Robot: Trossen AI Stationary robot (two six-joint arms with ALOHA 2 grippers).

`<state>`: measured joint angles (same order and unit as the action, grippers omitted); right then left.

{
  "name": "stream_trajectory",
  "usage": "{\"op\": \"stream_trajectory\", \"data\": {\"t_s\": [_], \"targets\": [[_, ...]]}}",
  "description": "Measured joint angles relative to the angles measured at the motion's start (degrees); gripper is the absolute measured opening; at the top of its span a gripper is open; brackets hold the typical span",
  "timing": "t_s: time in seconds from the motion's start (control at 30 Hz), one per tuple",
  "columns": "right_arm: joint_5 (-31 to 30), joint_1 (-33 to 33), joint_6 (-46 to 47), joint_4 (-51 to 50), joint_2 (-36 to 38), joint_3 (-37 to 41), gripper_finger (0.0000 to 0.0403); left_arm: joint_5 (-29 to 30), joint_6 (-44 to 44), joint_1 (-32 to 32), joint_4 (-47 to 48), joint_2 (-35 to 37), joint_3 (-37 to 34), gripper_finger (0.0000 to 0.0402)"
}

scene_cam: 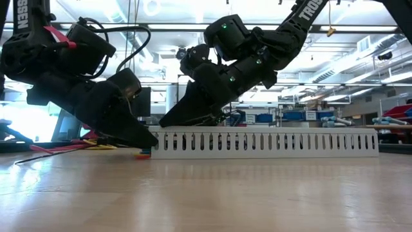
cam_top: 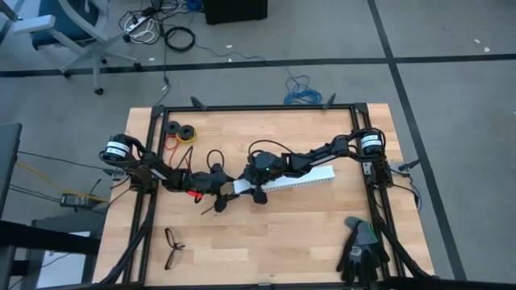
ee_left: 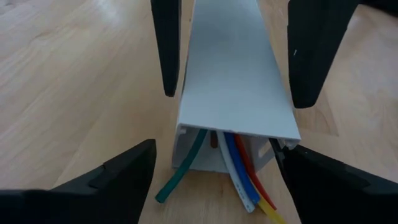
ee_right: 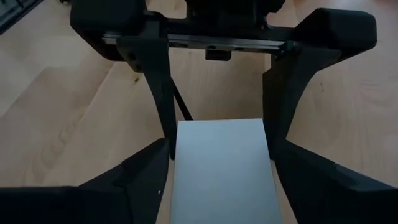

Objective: Ziptie cables
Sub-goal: Return to Home Position

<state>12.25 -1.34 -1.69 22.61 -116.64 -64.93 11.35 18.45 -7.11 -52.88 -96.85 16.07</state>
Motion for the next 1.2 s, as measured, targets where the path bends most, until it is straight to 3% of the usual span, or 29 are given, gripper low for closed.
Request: {"op": "stream_trajectory", "data": {"t_s": [0.27,0.47,0.7,0.83,1.0,1.2], "targets": [[0.0,-0.7,-1.4,-1.5,1.1,0.1,0.0297,0.0,0.7,0.0,0.0,0.0,0.0,0.034],[-0.2,-3.7,-0.9,-10.8,8.7,0.1,0.0299,0.0,1.4,0.0,0.3,0.7,-0.1,0.034],[-0.1,-5.5,0.7,-25.3,17.3,0.1,0.0289,0.0,-2.1,1.1,8.6,10.4,-0.2,0.0337],[-0.1,-5.6,-0.5,-30.0,18.8,0.1,0.0245,0.0,-5.7,2.4,18.0,20.0,-0.1,0.0313],[-0.1,-5.6,-0.9,-32.2,18.6,0.1,0.0141,0.1,-8.1,3.1,24.2,30.0,-0.1,0.0254],[-0.1,-5.6,0.9,-35.5,18.4,0.2,0.0026,0.0,-7.4,3.1,25.4,33.5,-0.1,0.0151]]}}
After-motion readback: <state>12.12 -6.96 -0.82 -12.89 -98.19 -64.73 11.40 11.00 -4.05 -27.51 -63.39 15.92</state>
